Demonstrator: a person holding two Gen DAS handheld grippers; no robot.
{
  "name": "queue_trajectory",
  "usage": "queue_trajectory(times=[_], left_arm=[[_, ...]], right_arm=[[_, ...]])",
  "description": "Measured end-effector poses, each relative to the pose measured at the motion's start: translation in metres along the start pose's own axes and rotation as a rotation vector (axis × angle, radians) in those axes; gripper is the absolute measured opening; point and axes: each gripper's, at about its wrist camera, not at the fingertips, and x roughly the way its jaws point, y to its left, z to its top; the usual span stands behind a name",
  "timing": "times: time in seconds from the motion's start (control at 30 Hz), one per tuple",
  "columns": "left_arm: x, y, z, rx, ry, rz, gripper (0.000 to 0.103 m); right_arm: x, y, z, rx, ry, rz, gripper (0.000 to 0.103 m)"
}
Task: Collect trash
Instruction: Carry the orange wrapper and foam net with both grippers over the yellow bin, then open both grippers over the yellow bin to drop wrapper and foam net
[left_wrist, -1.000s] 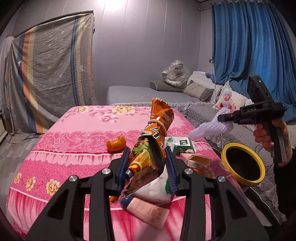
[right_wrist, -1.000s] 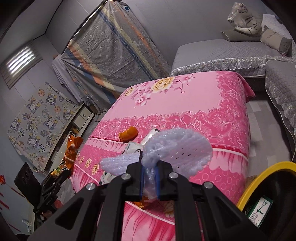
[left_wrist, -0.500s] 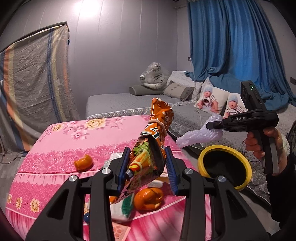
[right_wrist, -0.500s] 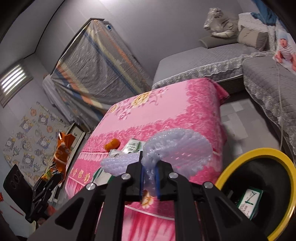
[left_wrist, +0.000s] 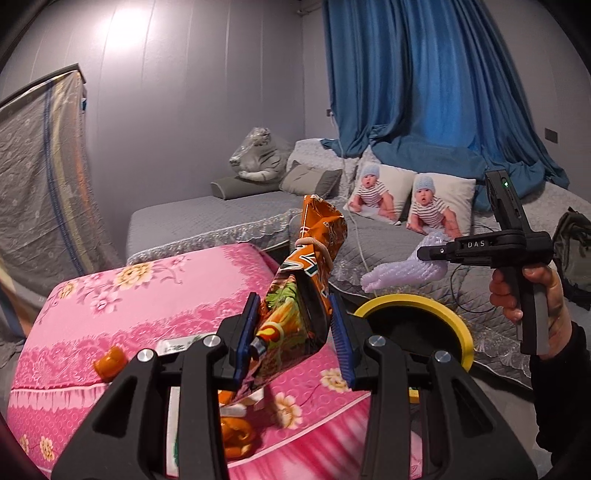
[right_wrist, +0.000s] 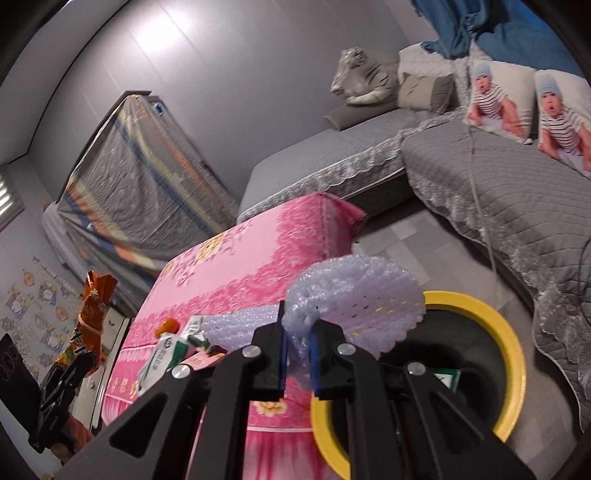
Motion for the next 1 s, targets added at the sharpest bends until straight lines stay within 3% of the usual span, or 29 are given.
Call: queue_trajectory(times=[0.5, 1.0], left_arm=[[0.042, -0.066, 0.014, 0.086, 0.016, -0.106, 0.036], [0.083, -0.104, 0.007, 0.104, 0.066, -0.168, 0.036]], right_arm=[[-0.028, -0.075, -0.019, 0.091, -0.056, -0.131, 0.009], [-0.023, -0.11, -0.038, 0.09, -0.066, -0.27, 0.009]])
